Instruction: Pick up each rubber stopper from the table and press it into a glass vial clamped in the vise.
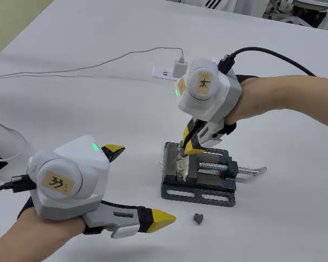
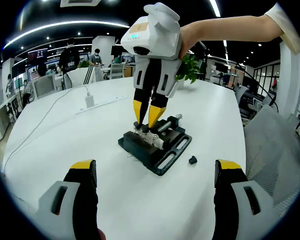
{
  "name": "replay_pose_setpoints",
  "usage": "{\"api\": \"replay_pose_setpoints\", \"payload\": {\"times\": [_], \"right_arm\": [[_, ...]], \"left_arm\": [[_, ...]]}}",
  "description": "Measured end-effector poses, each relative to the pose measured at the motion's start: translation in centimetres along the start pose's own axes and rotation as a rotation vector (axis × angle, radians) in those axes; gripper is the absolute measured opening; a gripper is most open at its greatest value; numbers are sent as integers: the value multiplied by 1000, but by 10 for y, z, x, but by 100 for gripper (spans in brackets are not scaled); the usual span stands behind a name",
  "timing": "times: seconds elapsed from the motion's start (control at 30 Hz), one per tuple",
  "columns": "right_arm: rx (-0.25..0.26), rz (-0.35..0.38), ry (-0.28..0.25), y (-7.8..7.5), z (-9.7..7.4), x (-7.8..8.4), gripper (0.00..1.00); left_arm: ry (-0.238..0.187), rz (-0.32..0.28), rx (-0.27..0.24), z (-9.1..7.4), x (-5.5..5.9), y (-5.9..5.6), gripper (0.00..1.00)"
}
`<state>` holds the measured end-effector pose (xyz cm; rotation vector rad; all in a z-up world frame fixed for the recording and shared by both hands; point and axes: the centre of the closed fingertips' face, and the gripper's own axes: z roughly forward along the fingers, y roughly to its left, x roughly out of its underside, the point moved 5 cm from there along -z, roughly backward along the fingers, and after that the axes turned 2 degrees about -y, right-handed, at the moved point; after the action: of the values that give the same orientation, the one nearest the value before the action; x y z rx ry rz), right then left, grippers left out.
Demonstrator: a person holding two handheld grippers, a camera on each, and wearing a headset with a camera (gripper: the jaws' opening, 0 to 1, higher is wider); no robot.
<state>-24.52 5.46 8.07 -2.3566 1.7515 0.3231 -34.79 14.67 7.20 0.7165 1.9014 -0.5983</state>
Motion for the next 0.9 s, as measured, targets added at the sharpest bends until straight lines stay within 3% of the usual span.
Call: {"api": "replay_pose_setpoints", "payload": {"times": [0.07, 0.13, 0.43, 0.63, 0.9], "right_arm": [[1, 6, -9, 1, -2, 1, 15], [2, 10, -15, 3, -5, 1, 16], [65, 64, -118, 21, -18, 5, 30], [108, 137, -167, 36, -19, 13, 38], [163, 282, -286, 57, -20, 16, 41]], "left_arm": [[1, -2, -1, 0, 0, 0, 98], [1, -1, -2, -1, 0, 1, 98], [1, 7, 1, -1, -1, 1, 98], [1, 19, 14, 0, -3, -2, 98], [7, 48, 35, -2, -5, -6, 98]]}}
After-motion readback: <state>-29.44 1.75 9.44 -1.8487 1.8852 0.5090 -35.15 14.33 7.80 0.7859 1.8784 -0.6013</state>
